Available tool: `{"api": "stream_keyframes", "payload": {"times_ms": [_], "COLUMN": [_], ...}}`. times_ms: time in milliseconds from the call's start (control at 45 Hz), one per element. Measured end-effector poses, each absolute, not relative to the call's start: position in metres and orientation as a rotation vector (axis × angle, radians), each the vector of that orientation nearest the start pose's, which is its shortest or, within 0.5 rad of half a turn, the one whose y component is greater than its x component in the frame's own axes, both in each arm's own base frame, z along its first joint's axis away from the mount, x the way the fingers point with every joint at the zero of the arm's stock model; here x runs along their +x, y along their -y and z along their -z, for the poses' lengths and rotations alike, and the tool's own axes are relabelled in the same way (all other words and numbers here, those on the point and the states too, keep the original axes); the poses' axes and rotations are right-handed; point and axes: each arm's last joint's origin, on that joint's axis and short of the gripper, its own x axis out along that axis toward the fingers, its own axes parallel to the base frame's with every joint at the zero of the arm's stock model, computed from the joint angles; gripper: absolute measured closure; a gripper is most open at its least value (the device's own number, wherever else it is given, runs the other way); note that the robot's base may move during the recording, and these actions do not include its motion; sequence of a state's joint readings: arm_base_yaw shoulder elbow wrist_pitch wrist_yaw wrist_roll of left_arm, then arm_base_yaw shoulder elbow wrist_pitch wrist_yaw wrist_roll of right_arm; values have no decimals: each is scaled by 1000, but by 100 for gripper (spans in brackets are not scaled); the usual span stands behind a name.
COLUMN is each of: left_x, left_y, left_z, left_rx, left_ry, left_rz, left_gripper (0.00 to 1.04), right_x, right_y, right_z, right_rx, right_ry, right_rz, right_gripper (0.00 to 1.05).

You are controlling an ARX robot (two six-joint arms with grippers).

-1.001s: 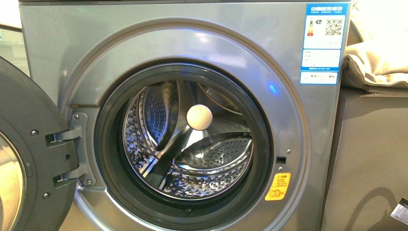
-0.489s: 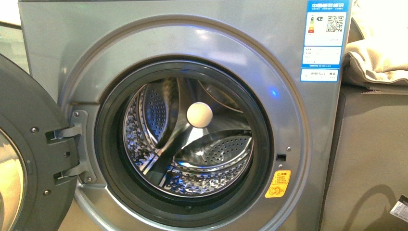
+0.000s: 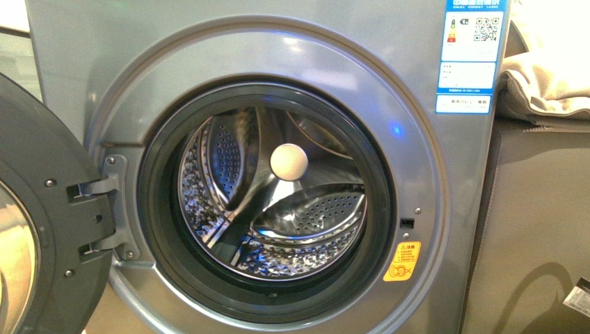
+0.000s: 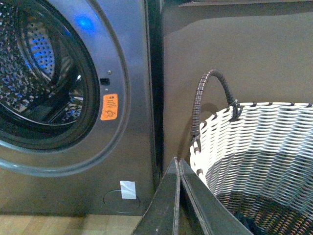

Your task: Collect clothes from washing machine

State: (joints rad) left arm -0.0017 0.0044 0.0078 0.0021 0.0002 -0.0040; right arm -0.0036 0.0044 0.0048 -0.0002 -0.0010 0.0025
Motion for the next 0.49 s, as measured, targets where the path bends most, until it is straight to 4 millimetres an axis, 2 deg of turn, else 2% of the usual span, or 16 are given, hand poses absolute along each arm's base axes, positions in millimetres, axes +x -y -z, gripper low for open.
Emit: {"api": "stream_keyframes", "payload": {"times_ms": [489], "left_x": [97], "left_y": [0], "left_z": [-166], "left_rx": [-4], "left_ry": [4], "left_rz": [2], "left_gripper": [101], "right_x": [98], "right_y": [0], "right_z": [-165], "right_rx": [2], "right_ry": [0], "right_rz": [2], "right_gripper": [102]}}
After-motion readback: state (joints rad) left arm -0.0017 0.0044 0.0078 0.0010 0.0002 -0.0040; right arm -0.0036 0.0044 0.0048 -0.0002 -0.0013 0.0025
